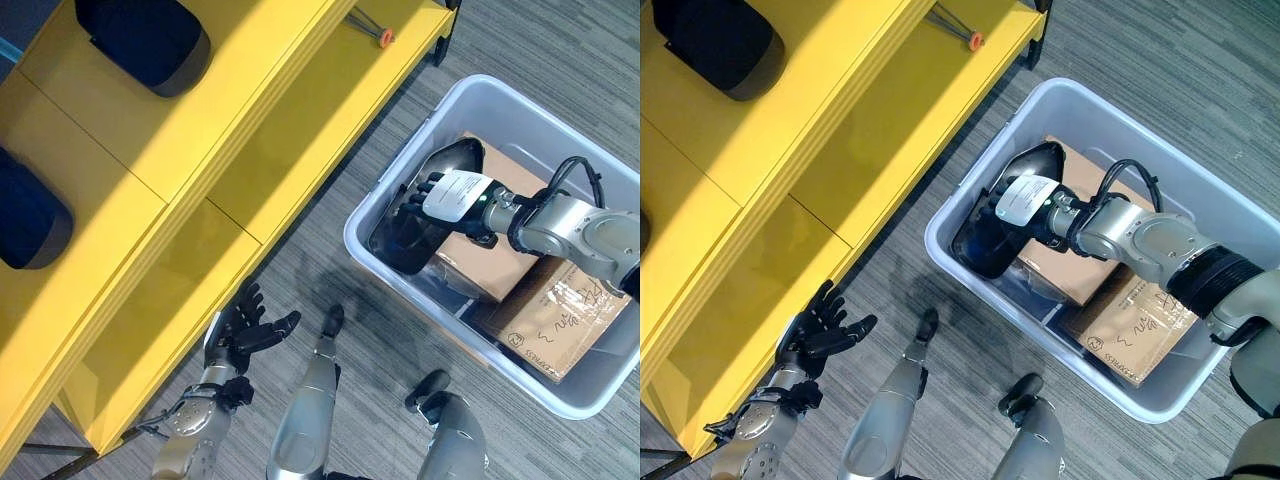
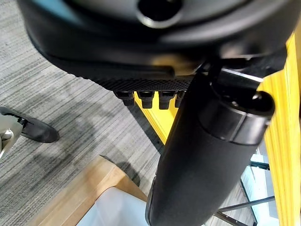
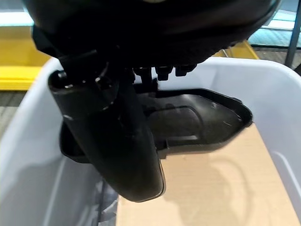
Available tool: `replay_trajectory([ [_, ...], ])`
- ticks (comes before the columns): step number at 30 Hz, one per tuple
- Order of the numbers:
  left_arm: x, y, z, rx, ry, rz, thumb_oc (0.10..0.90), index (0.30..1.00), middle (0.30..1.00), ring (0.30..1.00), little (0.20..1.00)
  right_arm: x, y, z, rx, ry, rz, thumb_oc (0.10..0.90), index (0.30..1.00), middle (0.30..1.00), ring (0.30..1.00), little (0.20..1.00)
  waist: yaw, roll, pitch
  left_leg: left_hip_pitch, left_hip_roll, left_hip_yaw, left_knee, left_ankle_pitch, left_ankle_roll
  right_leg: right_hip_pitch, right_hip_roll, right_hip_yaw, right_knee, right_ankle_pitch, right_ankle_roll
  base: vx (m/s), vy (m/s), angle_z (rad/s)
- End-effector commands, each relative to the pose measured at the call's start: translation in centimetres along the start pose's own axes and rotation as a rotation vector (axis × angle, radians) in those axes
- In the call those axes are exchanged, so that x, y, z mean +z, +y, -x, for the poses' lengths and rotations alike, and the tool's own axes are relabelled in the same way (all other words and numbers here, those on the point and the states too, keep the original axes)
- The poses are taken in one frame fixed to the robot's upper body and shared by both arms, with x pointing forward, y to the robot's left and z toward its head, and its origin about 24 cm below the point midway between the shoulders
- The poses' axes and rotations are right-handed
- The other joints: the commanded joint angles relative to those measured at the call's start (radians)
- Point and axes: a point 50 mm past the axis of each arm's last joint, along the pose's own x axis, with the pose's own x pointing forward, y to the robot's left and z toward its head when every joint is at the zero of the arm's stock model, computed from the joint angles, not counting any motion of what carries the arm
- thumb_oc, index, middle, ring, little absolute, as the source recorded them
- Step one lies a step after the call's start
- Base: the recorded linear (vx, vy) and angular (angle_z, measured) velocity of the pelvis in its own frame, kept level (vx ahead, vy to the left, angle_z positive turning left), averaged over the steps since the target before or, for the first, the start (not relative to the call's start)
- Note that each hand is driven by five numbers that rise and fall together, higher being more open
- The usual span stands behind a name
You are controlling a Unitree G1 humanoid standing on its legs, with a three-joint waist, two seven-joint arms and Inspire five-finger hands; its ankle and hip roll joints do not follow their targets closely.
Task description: Move parts from the plastic box to the shelf.
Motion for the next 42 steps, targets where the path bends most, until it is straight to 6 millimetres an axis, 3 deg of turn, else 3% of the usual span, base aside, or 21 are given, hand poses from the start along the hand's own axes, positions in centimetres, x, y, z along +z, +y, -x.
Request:
replay_trajectory([
  [1, 4.1, -0.4, 0.3, -0.039, -0.208, -0.005, 0.9, 1.0, 1.0, 1.0, 1.0, -3.7, -5.8, 1.7, -0.187, 0.121, 0.128, 0.9, 1.0, 1.0, 1.0, 1.0, 0.009, -0.008, 0.021, -0.039, 0.048, 0.017, 0.16, -0.144, -0.022, 0.079, 0.027, 0.083, -0.033, 0.004, 0.019, 0.0, 0.0, 0.0],
  [15, 4.6, 0.0, 0.6, -0.001, -0.239, 0.01, 0.9, 1.0, 1.0, 1.0, 1.0, -4.5, -6.0, 2.0, -0.21, 0.168, 0.16, 0.9, 1.0, 1.0, 1.0, 1.0, 0.01, -0.006, 0.021, -0.199, 0.023, 0.005, 0.349, -0.231, -0.004, -0.067, -0.01, 0.122, 0.136, -0.063, 0.011, 0.01, -0.006, 0.05],
  [31, 5.1, -0.2, 0.8, 0.012, -0.276, 0.031, 0.9, 1.0, 1.0, 1.0, 1.0, -6.0, -4.5, 1.6, -0.166, 0.255, 0.154, 0.9, 1.0, 1.0, 1.0, 1.0, 0.013, 0.01, 0.021, -0.328, -0.005, -0.006, 0.42, -0.254, 0.011, -0.198, -0.033, 0.145, 0.214, -0.081, 0.012, 0.0, -0.003, 0.02],
  [32, 5.1, -0.3, 0.9, 0.008, -0.28, 0.037, 0.9, 1.0, 1.0, 1.0, 1.0, -6.2, -3.8, 1.5, -0.148, 0.271, 0.141, 0.675, 0.684, 0.684, 0.684, 0.684, 0.014, 0.013, 0.021, -0.343, -0.009, -0.004, 0.426, -0.255, 0.013, -0.214, -0.036, 0.149, 0.221, -0.081, 0.012, 0.0, 0.0, 0.0],
  [33, 5.1, -0.4, 0.8, 0.008, -0.28, 0.037, 0.9, 1.0, 1.0, 1.0, 1.0, -6.2, -3.8, 1.5, -0.148, 0.271, 0.141, 0.624, 0.613, 0.613, 0.613, 0.613, 0.014, 0.013, 0.021, -0.343, -0.009, -0.004, 0.426, -0.255, 0.013, -0.215, -0.036, 0.15, 0.222, -0.081, 0.012, 0.0, 0.0, 0.0],
  [34, 5.0, -0.4, 0.8, 0.007, -0.278, 0.039, 0.9, 1.0, 1.0, 1.0, 1.0, -6.2, -3.3, 1.4, -0.133, 0.276, 0.128, 0.439, 0.355, 0.355, 0.355, 0.355, 0.012, 0.015, 0.021, -0.355, -0.013, -0.005, 0.427, -0.254, 0.015, -0.226, -0.036, 0.152, 0.224, -0.082, 0.011, 0.0, 0.0, 0.0],
  [35, 5.1, -0.4, 0.7, 0.007, -0.28, 0.038, 0.9, 1.0, 1.0, 1.0, 1.0, -6.2, -3.2, 1.3, -0.13, 0.277, 0.123, 0.4, 0.3, 0.3, 0.3, 0.3, 0.011, 0.014, 0.021, -0.358, -0.013, -0.005, 0.428, -0.254, 0.015, -0.231, -0.037, 0.153, 0.225, -0.082, 0.011, 0.0, 0.0, 0.0],
  [42, 5.2, -0.7, 0.6, -0.001, -0.291, 0.046, 0.9, 1.0, 1.0, 1.0, 1.0, -6.2, -2.0, 1.0, -0.085, 0.287, 0.088, 0.4, 0.3, 0.3, 0.3, 0.3, 0.013, 0.015, 0.021, -0.371, -0.015, -0.004, 0.431, -0.252, 0.016, -0.247, -0.039, 0.156, 0.232, -0.084, 0.009, 0.0, 0.005, 0.02],
])
